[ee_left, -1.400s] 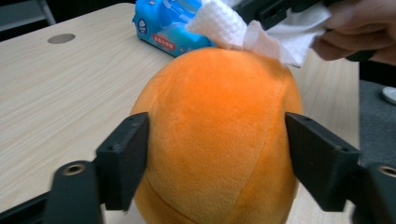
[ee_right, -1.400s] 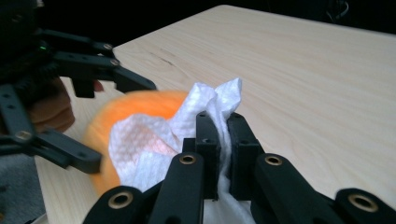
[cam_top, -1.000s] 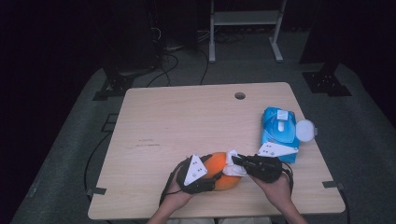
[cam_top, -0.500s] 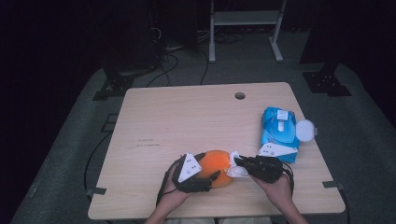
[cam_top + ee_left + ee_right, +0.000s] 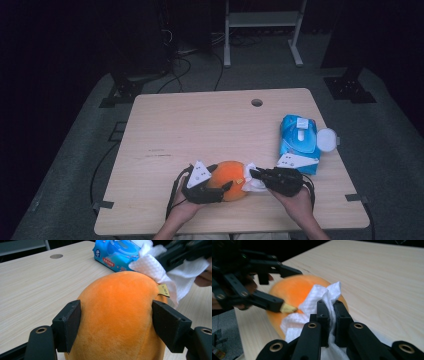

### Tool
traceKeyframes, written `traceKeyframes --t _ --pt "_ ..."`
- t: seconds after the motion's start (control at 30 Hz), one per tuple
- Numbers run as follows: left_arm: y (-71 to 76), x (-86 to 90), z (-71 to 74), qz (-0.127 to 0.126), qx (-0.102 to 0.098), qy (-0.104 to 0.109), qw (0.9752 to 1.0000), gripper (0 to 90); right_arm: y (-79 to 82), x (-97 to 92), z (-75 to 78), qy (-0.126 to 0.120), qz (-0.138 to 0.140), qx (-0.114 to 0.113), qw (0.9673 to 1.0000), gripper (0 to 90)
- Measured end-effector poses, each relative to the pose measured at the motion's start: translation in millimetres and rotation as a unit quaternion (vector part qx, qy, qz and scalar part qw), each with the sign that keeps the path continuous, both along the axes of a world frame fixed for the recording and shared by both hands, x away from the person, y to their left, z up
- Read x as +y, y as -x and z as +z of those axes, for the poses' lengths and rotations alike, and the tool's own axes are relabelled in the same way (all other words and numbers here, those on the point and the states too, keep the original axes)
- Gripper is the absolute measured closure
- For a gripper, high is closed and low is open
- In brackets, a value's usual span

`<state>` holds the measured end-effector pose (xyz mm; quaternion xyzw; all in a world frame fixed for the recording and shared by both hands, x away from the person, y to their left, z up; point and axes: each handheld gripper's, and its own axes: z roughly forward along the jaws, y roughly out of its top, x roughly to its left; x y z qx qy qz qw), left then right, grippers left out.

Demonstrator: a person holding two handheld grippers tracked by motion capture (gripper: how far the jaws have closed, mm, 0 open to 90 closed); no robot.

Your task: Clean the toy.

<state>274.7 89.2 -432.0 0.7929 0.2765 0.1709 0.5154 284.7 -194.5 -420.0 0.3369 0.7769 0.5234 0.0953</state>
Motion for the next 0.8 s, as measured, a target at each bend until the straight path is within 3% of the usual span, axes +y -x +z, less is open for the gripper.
traceKeyframes --t 0.1,0.17,0.23,0.37,0.47,0.57,0.63,0.73,0.77,0.8 --pt "-0.1 0.5 -0.6 0.0 0.001 0.003 1.0 26.4 -8.6 -6.9 -15.1 0.006 -0.017 0.031 0.9994 84.1" --pt "0.2 0.4 -0.9 -0.001 0.0 0.004 1.0 26.3 -9.5 -6.9 -18.0 -0.005 -0.017 0.041 0.999 84.0" --pt "1.4 -0.5 -1.5 -0.004 -0.002 0.005 1.0 26.4 -6.8 -2.7 -10.8 -0.008 -0.015 0.027 0.9995 84.0" --pt "7.4 -9.4 0.0 -0.023 -0.019 -0.013 0.9995 26.5 -0.8 2.8 5.0 -0.038 0.006 0.004 0.9992 84.0" --pt "11.0 -12.0 3.8 -0.036 -0.025 -0.021 0.9988 24.0 -0.1 5.5 1.0 -0.018 0.016 0.001 0.9997 83.8" --pt "6.1 -5.4 9.7 -0.029 -0.013 -0.003 0.9995 17.3 -1.5 1.7 -3.4 -0.019 0.025 0.01 0.9995 83.8" --pt "-0.7 -1.7 9.1 -0.02 0.016 0.007 0.9997 10.4 -0.4 2.1 -1.3 -0.013 0.028 0.005 0.9995 83.7" --pt "-9.4 -1.2 -2.8 -0.024 0.079 0.021 0.9963 8.4 -0.2 4.9 -1.2 -0.012 0.034 0.004 0.9993 83.7" --pt "-9.9 -0.9 -4.5 -0.027 0.083 0.02 0.996 8.9 -0.4 5.7 -1.2 -0.013 0.035 0.005 0.9993 83.7" --pt "-8.5 -1.6 -2.8 -0.029 0.071 0.013 0.9969 14.9 -0.7 6.3 -0.8 -0.014 0.033 0.005 0.9993 83.7"
